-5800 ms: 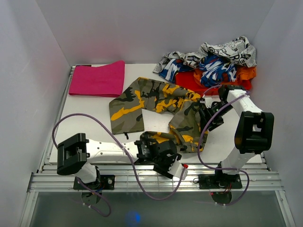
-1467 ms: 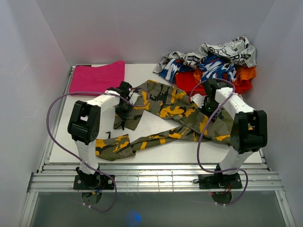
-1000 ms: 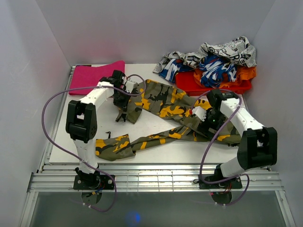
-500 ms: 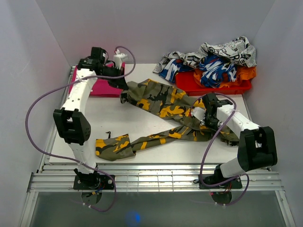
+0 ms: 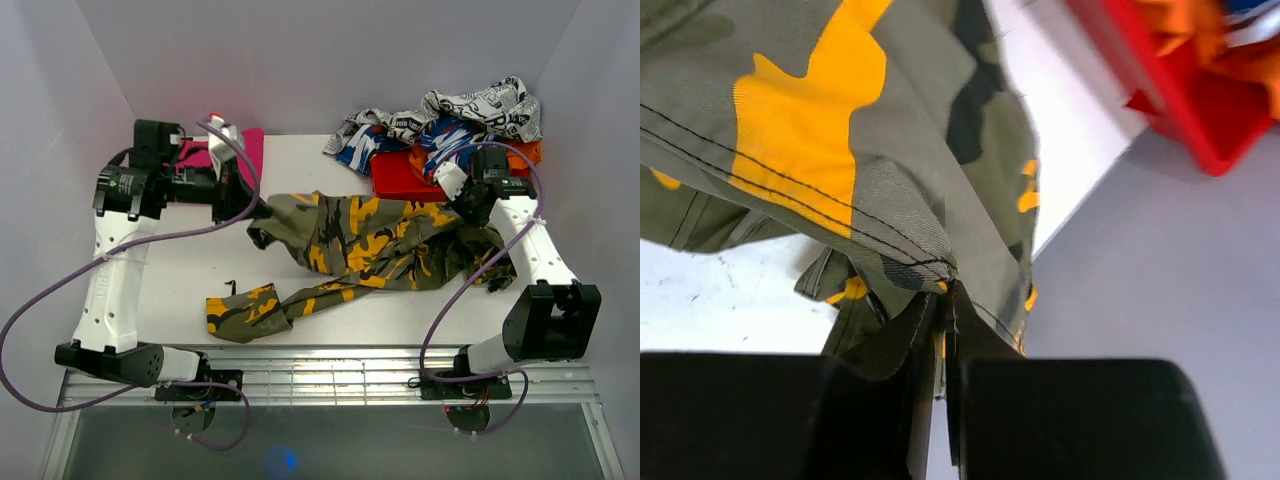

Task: Fold and stack the trousers
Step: Flatten the trousers out

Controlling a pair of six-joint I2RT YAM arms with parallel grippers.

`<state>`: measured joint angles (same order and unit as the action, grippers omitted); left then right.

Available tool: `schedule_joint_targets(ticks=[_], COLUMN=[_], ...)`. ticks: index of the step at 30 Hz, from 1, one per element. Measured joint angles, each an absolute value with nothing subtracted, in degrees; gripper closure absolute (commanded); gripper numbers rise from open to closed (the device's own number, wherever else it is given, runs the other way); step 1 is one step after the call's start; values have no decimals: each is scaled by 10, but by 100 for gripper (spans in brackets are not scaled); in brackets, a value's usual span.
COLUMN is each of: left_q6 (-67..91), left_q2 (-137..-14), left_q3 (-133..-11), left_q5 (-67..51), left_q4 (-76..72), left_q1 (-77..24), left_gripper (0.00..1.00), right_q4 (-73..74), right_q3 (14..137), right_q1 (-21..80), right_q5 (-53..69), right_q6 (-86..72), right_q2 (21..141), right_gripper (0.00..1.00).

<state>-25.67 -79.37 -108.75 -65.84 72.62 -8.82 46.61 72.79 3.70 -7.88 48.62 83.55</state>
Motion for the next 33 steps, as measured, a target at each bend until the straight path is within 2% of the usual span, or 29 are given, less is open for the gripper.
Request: schedule_joint_targets(ticks=[4, 8, 14, 24, 27, 33], left_q6=[-274, -237, -167, -132, -111, -85], left_q2=[-764, -763, -726, -700, -689, -690], left_q3=[-964, -913, -903, -955, -960, -950], left_q5=[-636, -569, -472, -495, -431, -204], left_q4=[750, 708, 617, 577, 561, 511], left_q1=[-112, -102, -67, -50, -50, -30], left_gripper=[100, 100, 100, 100, 100, 100], right_q4=[481, 507, 530, 535, 536, 540], right_q3=[783, 794, 794, 821, 819, 799], right_q1=[10, -2, -69, -171, -171, -171], right_q5=[-34, -8, -2, 28, 28, 21], right_q6=[489, 514, 549, 562, 571, 613], right_q2=[819, 778, 735, 734, 735, 752], right_gripper=[92, 92, 92, 92, 92, 92])
